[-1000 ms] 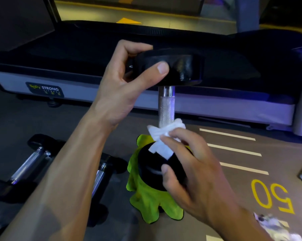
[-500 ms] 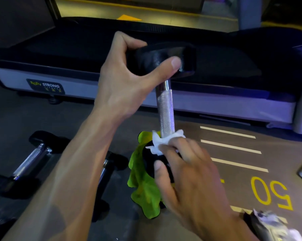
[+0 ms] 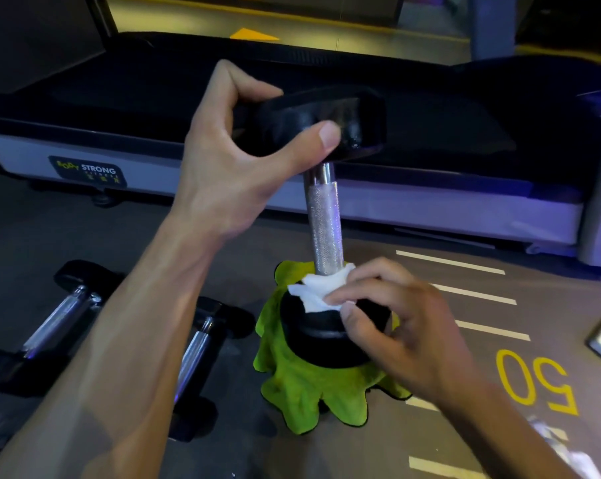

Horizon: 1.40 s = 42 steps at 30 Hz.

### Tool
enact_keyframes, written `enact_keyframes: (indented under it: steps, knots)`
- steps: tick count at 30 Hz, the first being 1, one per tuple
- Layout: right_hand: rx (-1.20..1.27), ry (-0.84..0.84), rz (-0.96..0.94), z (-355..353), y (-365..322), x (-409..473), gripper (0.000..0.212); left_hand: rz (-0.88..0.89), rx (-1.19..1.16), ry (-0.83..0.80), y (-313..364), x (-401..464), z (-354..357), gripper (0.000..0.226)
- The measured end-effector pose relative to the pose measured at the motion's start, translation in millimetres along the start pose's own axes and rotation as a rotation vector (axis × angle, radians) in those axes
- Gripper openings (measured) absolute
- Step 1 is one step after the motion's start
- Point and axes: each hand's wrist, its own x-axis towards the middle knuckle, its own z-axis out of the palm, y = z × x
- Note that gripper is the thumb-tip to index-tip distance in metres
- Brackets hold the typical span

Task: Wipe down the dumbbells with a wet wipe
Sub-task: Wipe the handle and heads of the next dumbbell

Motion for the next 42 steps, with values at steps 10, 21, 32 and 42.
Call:
enact_keyframes:
  steps: [10, 21, 32, 42]
  knots:
    - [0.274, 0.040, 0.047, -4.8, -1.0, 36.4, 0.012, 0.056, -0.173, -0.140, -8.3, -4.2, -17.3, 0.042]
    - [0.056, -0.164, 0.008, -12.0, -6.8, 36.4, 0.007, 0.059, -0.240, -0.159, -11.1, -3.3, -13.8, 0.041]
    - [-0.080, 0.091, -0.084, 0.0, -12.2, 29.1, 0.011, 0.053, -0.256, -0.131, -11.6, -5.0, -10.2, 0.045]
    - [-0.232, 0.155, -0.211, 21.5, -17.5, 19.9, 0.051, 0.037, -0.267, -0.150, -5.5, -5.2, -4.6, 0.044]
